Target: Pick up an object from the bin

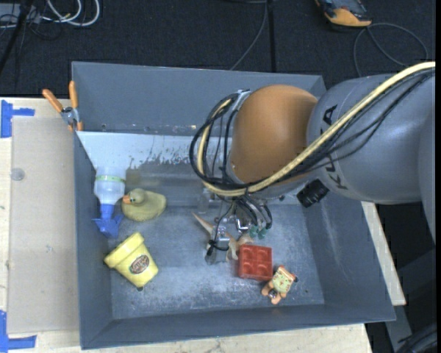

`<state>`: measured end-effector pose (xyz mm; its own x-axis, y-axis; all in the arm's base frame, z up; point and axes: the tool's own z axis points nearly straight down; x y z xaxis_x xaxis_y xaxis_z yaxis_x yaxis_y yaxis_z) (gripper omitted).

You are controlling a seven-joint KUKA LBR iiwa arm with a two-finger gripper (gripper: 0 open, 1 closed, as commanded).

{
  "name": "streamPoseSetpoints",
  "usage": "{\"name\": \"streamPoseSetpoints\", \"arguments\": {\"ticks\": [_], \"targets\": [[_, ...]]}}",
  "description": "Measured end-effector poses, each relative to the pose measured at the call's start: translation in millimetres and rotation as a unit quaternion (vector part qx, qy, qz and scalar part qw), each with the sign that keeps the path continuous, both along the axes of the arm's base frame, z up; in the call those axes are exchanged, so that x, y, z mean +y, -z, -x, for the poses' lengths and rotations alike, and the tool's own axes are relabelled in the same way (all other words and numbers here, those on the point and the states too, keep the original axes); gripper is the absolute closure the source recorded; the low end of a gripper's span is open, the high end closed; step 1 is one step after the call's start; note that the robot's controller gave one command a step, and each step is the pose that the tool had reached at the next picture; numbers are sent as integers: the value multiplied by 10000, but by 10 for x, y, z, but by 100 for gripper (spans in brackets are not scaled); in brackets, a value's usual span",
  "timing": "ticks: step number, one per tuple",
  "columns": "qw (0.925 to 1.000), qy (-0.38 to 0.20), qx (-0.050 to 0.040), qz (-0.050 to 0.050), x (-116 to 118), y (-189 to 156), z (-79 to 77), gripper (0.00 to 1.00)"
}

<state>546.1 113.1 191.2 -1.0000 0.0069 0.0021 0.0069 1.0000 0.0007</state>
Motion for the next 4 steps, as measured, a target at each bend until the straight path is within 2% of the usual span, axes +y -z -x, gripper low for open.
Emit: {"name": "streamPoseSetpoints", "arguments": {"ticks": [1, 2, 3, 4], "targets": [[10000, 2, 0, 0, 0, 0, 0, 0], [10000, 56, -26, -12, -249, 284, 20, 0], [9993, 380, 9, 10, -462, 635, 35, 0], [10000, 82, 9, -2, -506, 760, -16, 0]]}}
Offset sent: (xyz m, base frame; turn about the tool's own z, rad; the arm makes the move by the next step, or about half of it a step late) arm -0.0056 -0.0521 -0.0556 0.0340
